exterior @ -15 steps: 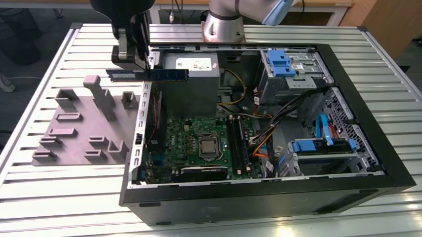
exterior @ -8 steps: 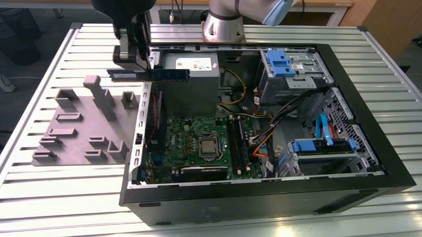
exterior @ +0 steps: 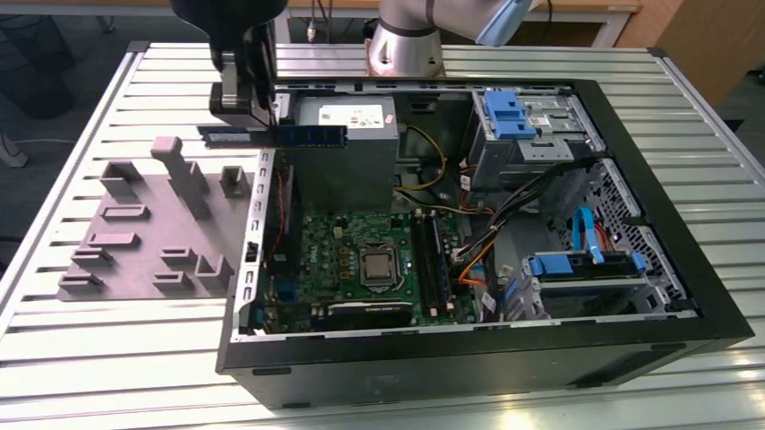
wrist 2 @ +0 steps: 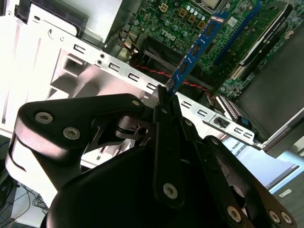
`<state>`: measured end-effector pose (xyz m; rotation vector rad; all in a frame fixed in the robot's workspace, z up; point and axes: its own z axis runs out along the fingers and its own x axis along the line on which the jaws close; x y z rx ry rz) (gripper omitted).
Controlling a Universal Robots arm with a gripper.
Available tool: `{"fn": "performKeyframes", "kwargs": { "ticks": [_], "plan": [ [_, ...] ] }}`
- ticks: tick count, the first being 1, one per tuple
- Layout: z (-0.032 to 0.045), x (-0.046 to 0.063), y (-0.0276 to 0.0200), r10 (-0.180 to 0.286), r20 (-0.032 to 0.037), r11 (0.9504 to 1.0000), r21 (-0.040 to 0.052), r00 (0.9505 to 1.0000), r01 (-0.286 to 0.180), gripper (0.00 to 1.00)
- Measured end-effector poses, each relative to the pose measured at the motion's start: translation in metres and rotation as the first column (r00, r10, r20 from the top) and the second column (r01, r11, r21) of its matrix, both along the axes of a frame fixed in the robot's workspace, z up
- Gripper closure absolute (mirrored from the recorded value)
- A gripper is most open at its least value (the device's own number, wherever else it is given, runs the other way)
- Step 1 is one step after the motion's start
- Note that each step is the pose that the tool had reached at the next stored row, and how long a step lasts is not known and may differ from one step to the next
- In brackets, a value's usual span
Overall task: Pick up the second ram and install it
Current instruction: 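Pick up the second ram and move it above second insertion slot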
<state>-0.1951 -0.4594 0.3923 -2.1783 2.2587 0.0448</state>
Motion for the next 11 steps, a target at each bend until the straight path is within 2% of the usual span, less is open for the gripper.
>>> {"fn": "performKeyframes", "kwargs": {
  "ticks": [11],
  "plan": [
    [0.0000,0.0052,0.0000,0.000,0.0000,1.0000,0.0000,1.0000,0.000,0.86]
  ]
}}
